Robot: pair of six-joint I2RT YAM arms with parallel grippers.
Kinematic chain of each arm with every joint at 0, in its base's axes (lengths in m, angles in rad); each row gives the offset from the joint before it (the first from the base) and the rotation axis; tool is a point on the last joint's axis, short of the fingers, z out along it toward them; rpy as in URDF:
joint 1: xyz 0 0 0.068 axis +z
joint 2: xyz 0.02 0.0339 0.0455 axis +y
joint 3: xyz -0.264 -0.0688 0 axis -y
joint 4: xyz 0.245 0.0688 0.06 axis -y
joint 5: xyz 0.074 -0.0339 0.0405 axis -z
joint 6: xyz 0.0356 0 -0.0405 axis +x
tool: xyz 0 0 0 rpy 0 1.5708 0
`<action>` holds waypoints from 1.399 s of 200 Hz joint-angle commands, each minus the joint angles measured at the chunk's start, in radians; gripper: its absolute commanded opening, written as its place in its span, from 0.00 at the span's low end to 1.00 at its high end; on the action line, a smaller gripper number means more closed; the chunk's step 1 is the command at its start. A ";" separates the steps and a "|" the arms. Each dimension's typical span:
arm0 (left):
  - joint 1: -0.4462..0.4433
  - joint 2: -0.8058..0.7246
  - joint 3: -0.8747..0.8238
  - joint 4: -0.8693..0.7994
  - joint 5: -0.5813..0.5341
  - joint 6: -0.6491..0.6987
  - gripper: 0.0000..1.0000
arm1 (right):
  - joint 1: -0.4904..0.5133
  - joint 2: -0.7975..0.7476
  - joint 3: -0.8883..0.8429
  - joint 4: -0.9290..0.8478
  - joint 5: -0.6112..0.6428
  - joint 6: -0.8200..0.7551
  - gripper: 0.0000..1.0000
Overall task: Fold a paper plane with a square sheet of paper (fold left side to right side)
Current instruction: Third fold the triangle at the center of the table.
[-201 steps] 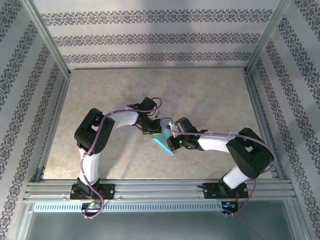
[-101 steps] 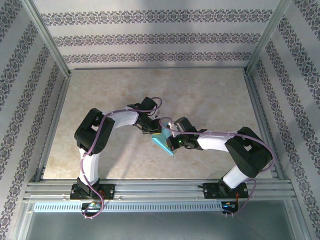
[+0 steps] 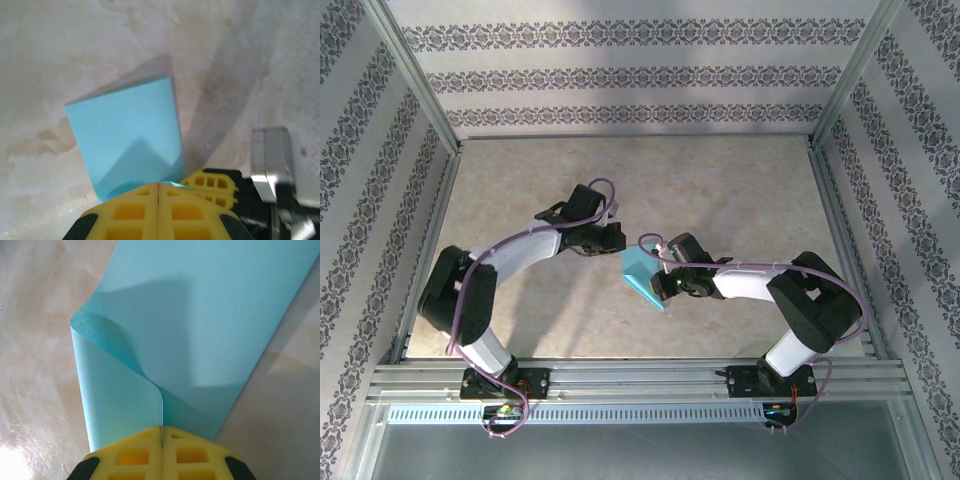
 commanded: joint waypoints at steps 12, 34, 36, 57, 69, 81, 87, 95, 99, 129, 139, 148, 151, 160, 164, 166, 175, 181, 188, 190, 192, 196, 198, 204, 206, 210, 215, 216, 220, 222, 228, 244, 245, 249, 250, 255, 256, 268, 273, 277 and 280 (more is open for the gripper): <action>-0.006 -0.114 -0.217 0.265 0.103 -0.091 0.00 | 0.002 0.043 -0.013 -0.041 -0.001 -0.019 0.00; -0.015 -0.137 -0.315 0.439 0.149 -0.170 0.00 | 0.003 0.052 -0.011 -0.036 -0.006 -0.017 0.00; -0.016 -0.135 -0.320 0.447 0.150 -0.175 0.00 | 0.002 0.052 -0.010 -0.036 -0.006 -0.016 0.00; -0.037 -0.107 -0.339 0.500 0.154 -0.197 0.00 | 0.002 0.055 -0.011 -0.035 -0.006 -0.015 0.00; -0.051 -0.077 -0.336 0.528 0.158 -0.209 0.00 | 0.002 0.057 -0.011 -0.035 -0.003 -0.015 0.00; -0.065 -0.044 -0.330 0.559 0.159 -0.222 0.00 | 0.002 0.056 -0.011 -0.035 0.000 -0.015 0.00; -0.073 -0.026 -0.326 0.571 0.159 -0.226 0.00 | 0.002 0.056 -0.011 -0.035 -0.001 -0.015 0.00; -0.084 -0.003 -0.315 0.579 0.159 -0.229 0.00 | 0.003 0.055 -0.010 -0.036 0.000 -0.015 0.00; -0.088 0.007 -0.311 0.582 0.158 -0.230 0.00 | 0.004 0.055 -0.010 -0.036 0.000 -0.015 0.00; -0.110 0.067 -0.303 0.620 0.153 -0.243 0.00 | 0.003 0.055 -0.013 -0.039 0.003 -0.016 0.00; -0.111 0.076 -0.311 0.634 0.150 -0.249 0.00 | 0.003 0.055 -0.014 -0.040 0.003 -0.015 0.00; -0.111 0.081 -0.316 0.638 0.146 -0.250 0.00 | 0.003 0.057 -0.016 -0.039 0.003 -0.016 0.00; -0.111 0.083 -0.318 0.639 0.144 -0.249 0.00 | 0.004 0.057 -0.016 -0.039 0.002 -0.016 0.00; -0.111 0.087 -0.319 0.640 0.141 -0.248 0.00 | 0.003 0.059 -0.016 -0.039 0.003 -0.016 0.00; -0.111 0.089 -0.320 0.639 0.141 -0.247 0.00 | 0.004 0.059 -0.016 -0.040 0.003 -0.016 0.00; -0.111 0.089 -0.321 0.640 0.141 -0.247 0.00 | 0.003 0.059 -0.016 -0.040 0.003 -0.016 0.00; -0.111 0.092 -0.326 0.640 0.138 -0.246 0.00 | 0.003 0.060 -0.016 -0.041 0.004 -0.016 0.00; -0.111 0.095 -0.327 0.640 0.136 -0.245 0.00 | 0.004 0.060 -0.016 -0.041 0.006 -0.017 0.00; -0.111 0.098 -0.331 0.639 0.135 -0.244 0.00 | 0.003 0.060 -0.014 -0.041 0.006 -0.018 0.00; -0.111 0.099 -0.332 0.639 0.135 -0.243 0.00 | 0.003 0.060 -0.014 -0.041 0.006 -0.018 0.00; -0.111 0.099 -0.332 0.637 0.135 -0.243 0.00 | 0.003 0.060 -0.014 -0.041 0.006 -0.018 0.00; -0.112 0.102 -0.333 0.635 0.134 -0.240 0.00 | 0.003 0.060 -0.014 -0.041 0.006 -0.017 0.00; -0.111 0.103 -0.333 0.632 0.133 -0.239 0.00 | 0.003 0.060 -0.014 -0.041 0.006 -0.016 0.00; -0.111 0.105 -0.334 0.630 0.133 -0.237 0.00 | 0.003 0.061 -0.013 -0.041 0.006 -0.016 0.00; -0.111 0.106 -0.335 0.629 0.133 -0.236 0.00 | 0.004 0.061 -0.013 -0.041 0.006 -0.016 0.00; -0.111 0.108 -0.336 0.629 0.133 -0.235 0.00 | 0.003 0.062 -0.012 -0.041 0.007 -0.016 0.00; -0.112 0.110 -0.337 0.628 0.131 -0.234 0.00 | 0.003 0.062 -0.013 -0.041 0.008 -0.016 0.00; -0.111 0.110 -0.337 0.628 0.131 -0.233 0.00 | 0.003 0.062 -0.013 -0.041 0.008 -0.015 0.00; -0.111 0.111 -0.340 0.629 0.130 -0.233 0.00 | 0.004 0.062 -0.013 -0.041 0.006 -0.016 0.00; -0.111 0.111 -0.339 0.629 0.129 -0.233 0.00 | 0.003 0.062 -0.013 -0.041 0.006 -0.016 0.00; -0.111 0.115 -0.340 0.630 0.129 -0.232 0.00 | 0.003 0.063 -0.013 -0.042 0.006 -0.015 0.00; -0.111 0.122 -0.342 0.635 0.126 -0.232 0.00 | 0.003 0.063 -0.013 -0.043 0.007 -0.015 0.00; -0.111 0.123 -0.342 0.635 0.126 -0.232 0.00 | 0.003 0.063 -0.013 -0.043 0.008 -0.015 0.00; -0.111 0.124 -0.343 0.636 0.126 -0.234 0.00 | 0.004 0.063 -0.013 -0.044 0.008 -0.015 0.00; -0.111 0.125 -0.343 0.636 0.126 -0.234 0.00 | 0.004 0.063 -0.013 -0.044 0.008 -0.015 0.00; -0.111 0.129 -0.344 0.638 0.126 -0.233 0.00 | 0.003 0.062 -0.014 -0.044 0.009 -0.015 0.00; -0.111 0.129 -0.344 0.638 0.125 -0.233 0.00 | 0.003 0.062 -0.014 -0.044 0.009 -0.015 0.00; -0.111 0.134 -0.346 0.641 0.124 -0.235 0.00 | 0.003 0.062 -0.014 -0.044 0.009 -0.015 0.00; -0.111 0.136 -0.347 0.643 0.123 -0.234 0.00 | 0.003 0.062 -0.014 -0.046 0.011 -0.014 0.00; -0.111 0.137 -0.348 0.644 0.122 -0.234 0.00 | 0.004 0.060 -0.014 -0.046 0.011 -0.014 0.00; -0.111 0.138 -0.349 0.644 0.121 -0.234 0.00 | 0.003 0.060 -0.014 -0.046 0.011 -0.014 0.00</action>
